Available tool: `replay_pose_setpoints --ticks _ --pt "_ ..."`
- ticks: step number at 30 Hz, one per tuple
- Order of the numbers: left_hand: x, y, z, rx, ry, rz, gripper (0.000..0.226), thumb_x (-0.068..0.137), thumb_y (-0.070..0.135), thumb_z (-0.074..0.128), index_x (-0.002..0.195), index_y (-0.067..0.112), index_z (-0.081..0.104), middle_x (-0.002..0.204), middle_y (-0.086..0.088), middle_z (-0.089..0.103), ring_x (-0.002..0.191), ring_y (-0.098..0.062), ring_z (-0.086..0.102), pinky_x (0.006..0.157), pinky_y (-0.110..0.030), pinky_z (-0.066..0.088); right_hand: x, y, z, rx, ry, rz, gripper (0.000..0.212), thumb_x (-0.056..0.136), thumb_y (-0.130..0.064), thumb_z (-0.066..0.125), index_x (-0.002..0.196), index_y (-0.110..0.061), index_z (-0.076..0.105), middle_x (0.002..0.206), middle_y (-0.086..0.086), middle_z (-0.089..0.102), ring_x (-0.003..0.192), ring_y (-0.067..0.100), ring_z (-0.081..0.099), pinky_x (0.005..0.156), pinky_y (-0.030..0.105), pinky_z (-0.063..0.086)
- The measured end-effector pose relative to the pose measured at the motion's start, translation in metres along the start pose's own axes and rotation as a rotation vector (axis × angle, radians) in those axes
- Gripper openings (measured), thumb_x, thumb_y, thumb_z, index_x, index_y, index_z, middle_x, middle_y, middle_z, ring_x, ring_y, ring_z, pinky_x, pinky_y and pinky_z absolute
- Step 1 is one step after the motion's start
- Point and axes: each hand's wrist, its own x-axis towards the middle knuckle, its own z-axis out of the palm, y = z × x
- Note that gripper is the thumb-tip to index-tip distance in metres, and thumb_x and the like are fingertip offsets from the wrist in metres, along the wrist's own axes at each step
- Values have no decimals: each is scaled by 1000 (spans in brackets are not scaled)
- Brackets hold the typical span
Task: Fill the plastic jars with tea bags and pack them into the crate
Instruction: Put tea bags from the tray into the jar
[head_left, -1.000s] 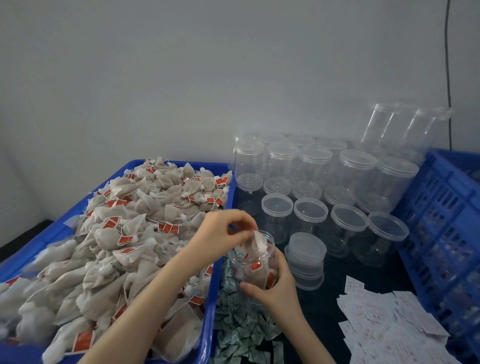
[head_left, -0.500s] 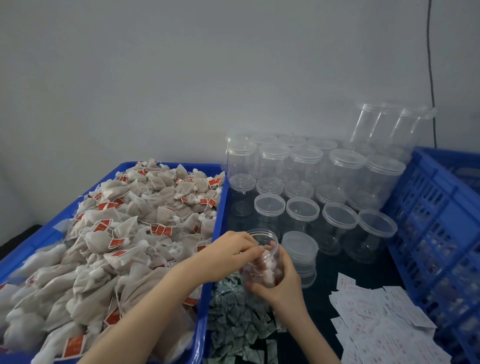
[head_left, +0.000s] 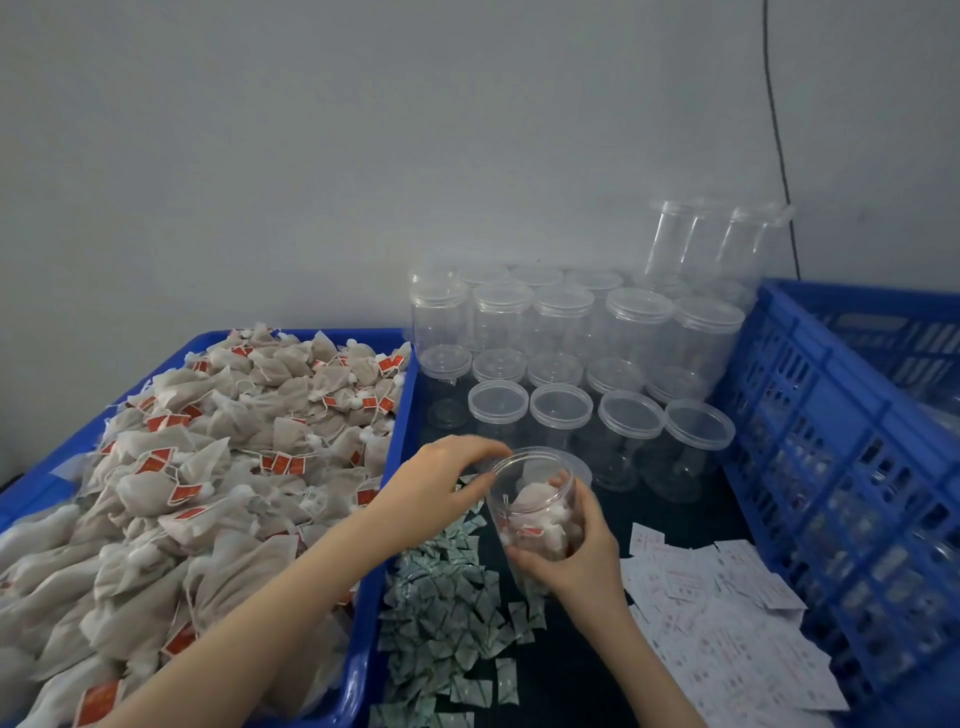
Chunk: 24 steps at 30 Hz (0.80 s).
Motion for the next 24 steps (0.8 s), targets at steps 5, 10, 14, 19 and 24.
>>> replay_pose_setpoints --ticks 5,10,14,19,24 --pt "15 1 -2 128 -129 -109 32 95 19 53 126 26 55 119 13 57 103 -7 57 89 -29 50 -3 9 -13 50 65 10 84 58 -15 96 129 -29 52 119 -7 66 109 10 65 97 38 54" --pt "28 -3 17 500 -615 -136 31 92 22 57 124 22 57 120 1 62 109 -19 57 84 -34 49 -6 7 -12 72 49 -6 94 49 -38 91 134 -25 51 120 -7 65 109 8 64 92 30 55" --pt "26 -8 50 631 -822 -170 38 88 19 63 126 15 58 123 -6 60 110 -26 57 84 -34 48 -7 8 -12 116 63 -12 97 46 -44 89 133 -25 51 119 -7 66 106 5 65 87 23 54" --pt "20 -12 69 760 -931 -188 32 92 17 58 122 10 59 124 -10 58 109 -30 58 87 -39 48 -8 12 -18 116 68 -18 95 46 -44 88 132 -27 51 117 -13 66 108 5 64 89 23 53" --pt "19 -11 73 813 -875 -192 25 95 10 47 116 3 60 122 -15 58 109 -33 58 88 -40 47 -9 16 -25 106 67 -26 95 47 -43 89 132 -28 50 119 -17 65 110 3 63 89 19 52"
